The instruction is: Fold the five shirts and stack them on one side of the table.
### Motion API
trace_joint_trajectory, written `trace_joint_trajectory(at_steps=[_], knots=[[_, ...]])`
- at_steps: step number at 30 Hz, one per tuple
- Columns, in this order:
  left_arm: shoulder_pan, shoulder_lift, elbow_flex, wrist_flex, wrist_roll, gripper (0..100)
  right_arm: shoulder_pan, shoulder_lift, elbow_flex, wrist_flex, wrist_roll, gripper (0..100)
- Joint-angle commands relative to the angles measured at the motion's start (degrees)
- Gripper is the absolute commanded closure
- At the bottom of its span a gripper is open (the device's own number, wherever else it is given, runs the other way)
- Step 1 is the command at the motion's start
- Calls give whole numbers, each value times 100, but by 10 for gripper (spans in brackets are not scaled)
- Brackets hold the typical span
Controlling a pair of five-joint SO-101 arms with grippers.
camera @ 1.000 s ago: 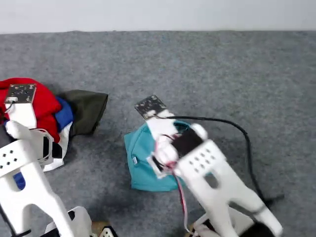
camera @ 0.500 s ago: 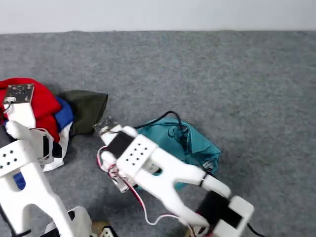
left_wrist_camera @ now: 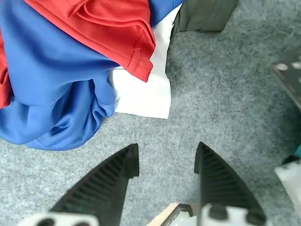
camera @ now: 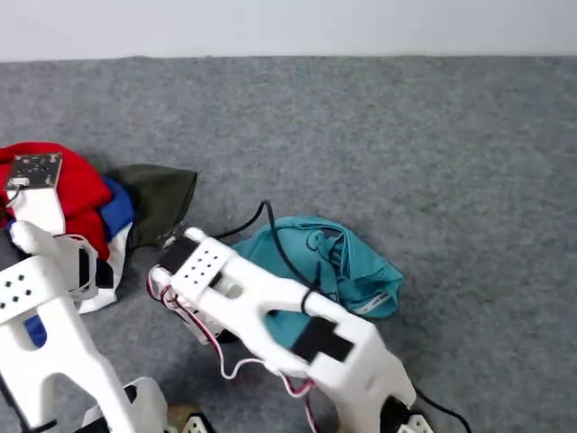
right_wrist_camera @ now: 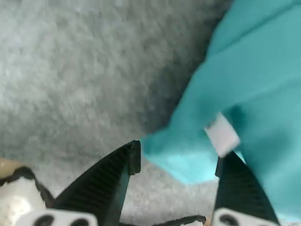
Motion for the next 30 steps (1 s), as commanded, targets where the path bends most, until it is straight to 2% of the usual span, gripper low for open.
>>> trace_joint_trajectory(at_steps=[1, 7, 12, 15, 19, 30], knots=[[-35, -185, -13, 44, 53, 794, -57, 365, -642, 57, -44, 742], [-35, -185, -31, 44, 53, 794, 22, 813, -870, 286, 167, 771], [-35, -185, -31, 44, 53, 794, 198, 796, -870, 453, 835, 989], [-35, -185, -40, 44, 53, 794, 347, 796, -870, 813, 914, 966], [-26, -185, -57, 53, 53, 794, 558, 558, -862, 963, 941, 988], [0, -193, -75, 62, 26, 794, 936, -1596, -818, 971, 958, 990]])
